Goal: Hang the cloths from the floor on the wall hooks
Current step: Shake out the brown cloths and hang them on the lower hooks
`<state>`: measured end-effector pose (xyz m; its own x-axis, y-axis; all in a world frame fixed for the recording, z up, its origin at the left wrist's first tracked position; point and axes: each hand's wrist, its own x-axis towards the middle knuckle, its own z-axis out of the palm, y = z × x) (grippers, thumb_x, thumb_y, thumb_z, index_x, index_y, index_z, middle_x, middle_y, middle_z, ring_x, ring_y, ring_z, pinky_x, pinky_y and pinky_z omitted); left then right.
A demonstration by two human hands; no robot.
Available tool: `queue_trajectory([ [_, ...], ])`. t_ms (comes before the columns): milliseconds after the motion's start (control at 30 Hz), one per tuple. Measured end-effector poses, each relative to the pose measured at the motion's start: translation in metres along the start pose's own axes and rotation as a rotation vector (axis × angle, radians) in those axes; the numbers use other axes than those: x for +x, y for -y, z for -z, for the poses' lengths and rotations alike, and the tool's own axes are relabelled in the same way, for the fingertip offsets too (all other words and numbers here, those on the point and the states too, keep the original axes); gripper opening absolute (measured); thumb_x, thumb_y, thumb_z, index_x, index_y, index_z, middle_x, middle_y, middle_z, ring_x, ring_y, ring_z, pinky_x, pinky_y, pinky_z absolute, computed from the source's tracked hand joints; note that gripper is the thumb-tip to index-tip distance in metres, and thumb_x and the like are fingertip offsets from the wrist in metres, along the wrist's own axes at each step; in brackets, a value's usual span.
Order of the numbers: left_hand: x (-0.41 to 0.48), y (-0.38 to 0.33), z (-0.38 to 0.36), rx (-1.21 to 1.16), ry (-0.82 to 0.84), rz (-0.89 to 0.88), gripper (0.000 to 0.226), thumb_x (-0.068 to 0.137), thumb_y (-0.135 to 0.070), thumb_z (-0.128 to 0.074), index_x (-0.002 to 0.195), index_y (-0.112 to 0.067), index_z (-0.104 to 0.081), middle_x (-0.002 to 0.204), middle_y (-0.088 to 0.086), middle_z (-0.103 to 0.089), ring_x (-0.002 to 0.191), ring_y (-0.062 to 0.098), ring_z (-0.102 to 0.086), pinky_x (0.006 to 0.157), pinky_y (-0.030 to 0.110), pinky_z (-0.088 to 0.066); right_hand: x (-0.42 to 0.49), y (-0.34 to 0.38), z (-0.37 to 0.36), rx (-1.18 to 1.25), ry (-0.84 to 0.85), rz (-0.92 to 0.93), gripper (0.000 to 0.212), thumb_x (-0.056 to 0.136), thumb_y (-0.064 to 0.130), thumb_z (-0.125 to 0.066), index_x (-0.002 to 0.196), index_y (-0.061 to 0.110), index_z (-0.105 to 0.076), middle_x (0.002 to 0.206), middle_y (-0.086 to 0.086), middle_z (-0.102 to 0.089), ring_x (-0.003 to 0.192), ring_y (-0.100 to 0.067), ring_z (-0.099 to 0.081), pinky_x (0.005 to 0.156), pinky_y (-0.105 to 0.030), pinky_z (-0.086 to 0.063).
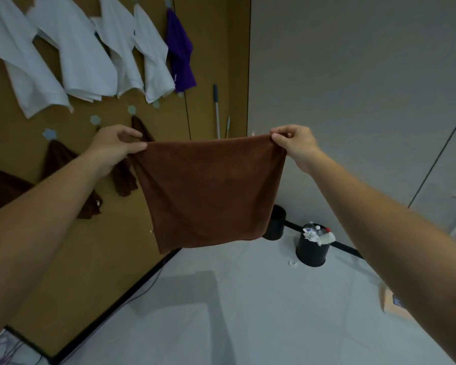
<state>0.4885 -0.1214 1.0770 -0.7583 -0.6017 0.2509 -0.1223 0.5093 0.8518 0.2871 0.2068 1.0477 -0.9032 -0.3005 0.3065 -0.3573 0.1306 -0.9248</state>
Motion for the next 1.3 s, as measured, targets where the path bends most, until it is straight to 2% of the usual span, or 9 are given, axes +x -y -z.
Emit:
queue_trajectory([
  [100, 0.036, 0.008, -0.012, 0.142, 0.052, -0.12, 0.025, 0.079, -0.01, -0.077, 0.101, -0.018, -0.067, 0.095, -0.006, -0.062, 0.089, 0.009, -0.056, 0.075, 0.018, -0.042, 0.041, -0.01, -0.012, -0.037, 0.079, 0.025, 0.02, 0.084, 0.012, -0.075, 0.102, 0.019, -0.068, 0.098, 0.003, -0.064, 0.093, -0.011, -0.061, 0.081, -0.019, -0.05],
  [267, 0.118, 0.029, -0.032, 0.263, 0.063, -0.151, 0.01, 0.086, -0.012, -0.07, 0.096, -0.015, -0.07, 0.087, -0.008, -0.062, 0.081, 0.006, -0.055, 0.07, 0.019, -0.042, 0.112, -0.026, -0.038, -0.122, 0.135, 0.027, 0.033, 0.08, 0.011, -0.078, 0.111, 0.013, -0.068, 0.101, 0.004, -0.065, 0.085, 0.0, -0.059, 0.063, -0.002, -0.043],
  [633, 0.254, 0.055, -0.072, 0.492, 0.051, -0.155, 0.006, 0.093, -0.017, -0.061, 0.089, -0.016, -0.065, 0.095, 0.003, -0.06, 0.084, 0.014, -0.055, 0.066, 0.019, -0.039, 0.26, -0.074, -0.088, -0.162, 0.168, 0.115, 0.002, 0.092, 0.013, -0.066, 0.093, 0.013, -0.065, 0.084, 0.001, -0.062, 0.077, -0.01, -0.059, 0.064, -0.009, -0.046],
  [700, 0.271, 0.06, -0.082, 0.508, -0.023, -0.154, 0.007, 0.094, -0.02, -0.061, 0.091, -0.015, -0.065, 0.104, 0.007, -0.057, 0.089, 0.018, -0.055, 0.076, 0.025, -0.042, 0.291, -0.089, -0.099, -0.174, 0.153, 0.173, 0.002, 0.091, 0.016, -0.067, 0.09, 0.016, -0.065, 0.093, -0.003, -0.059, 0.086, -0.014, -0.056, 0.074, -0.015, -0.046],
  [833, 0.291, 0.053, -0.112, 0.436, -0.059, -0.108, 0.008, 0.097, -0.013, -0.055, 0.097, -0.006, -0.059, 0.086, -0.006, -0.056, 0.078, 0.009, -0.053, 0.066, 0.021, -0.039, 0.357, -0.122, -0.111, -0.244, 0.137, 0.269, 0.008, 0.092, 0.023, -0.066, 0.087, 0.021, -0.059, 0.115, -0.001, -0.044, 0.112, -0.015, -0.045, 0.1, -0.025, -0.034],
  [933, 0.307, 0.047, -0.13, 0.45, -0.099, -0.131, 0.002, 0.095, -0.005, -0.055, 0.096, -0.007, -0.055, 0.086, -0.008, -0.058, 0.081, 0.005, -0.054, 0.07, 0.019, -0.042, 0.404, -0.136, -0.111, -0.28, 0.219, 0.276, 0.015, 0.097, 0.024, -0.058, 0.085, 0.017, -0.053, 0.095, -0.002, -0.057, 0.094, -0.02, -0.055, 0.082, -0.03, -0.042],
  [1033, 0.328, 0.041, -0.142, 0.517, -0.139, -0.2, 0.018, 0.092, 0.006, -0.055, 0.09, -0.011, -0.049, 0.092, -0.001, -0.056, 0.093, 0.014, -0.056, 0.075, 0.026, -0.041, 0.441, -0.14, -0.112, -0.268, 0.311, 0.296, 0.013, 0.1, 0.022, -0.052, 0.091, 0.013, -0.052, 0.084, 0.002, -0.054, 0.076, -0.011, -0.051, 0.06, -0.023, -0.037],
  [1200, 0.346, 0.037, -0.159, 0.594, 0.0, -0.196, 0.074, 0.091, 0.018, -0.042, 0.073, -0.052, -0.059, 0.088, -0.021, -0.058, 0.085, -0.01, -0.055, 0.075, 0.004, -0.038, 0.485, -0.15, -0.128, -0.143, 0.424, 0.394, 0.014, 0.101, 0.01, -0.047, 0.108, 0.014, -0.058, 0.104, 0.003, -0.058, 0.096, -0.011, -0.052, 0.068, -0.013, -0.036],
  [1300, 0.352, 0.037, -0.169, 0.518, 0.024, -0.098, 0.071, 0.096, 0.015, -0.035, 0.079, -0.044, -0.071, 0.103, -0.009, -0.061, 0.089, -0.016, -0.058, 0.081, 0.001, -0.042, 0.502, -0.155, -0.139, -0.109, 0.539, 0.465, 0.025, 0.102, 0.003, -0.039, 0.105, 0.018, -0.059, 0.101, 0.011, -0.058, 0.095, -0.004, -0.052, 0.072, -0.003, -0.037],
])
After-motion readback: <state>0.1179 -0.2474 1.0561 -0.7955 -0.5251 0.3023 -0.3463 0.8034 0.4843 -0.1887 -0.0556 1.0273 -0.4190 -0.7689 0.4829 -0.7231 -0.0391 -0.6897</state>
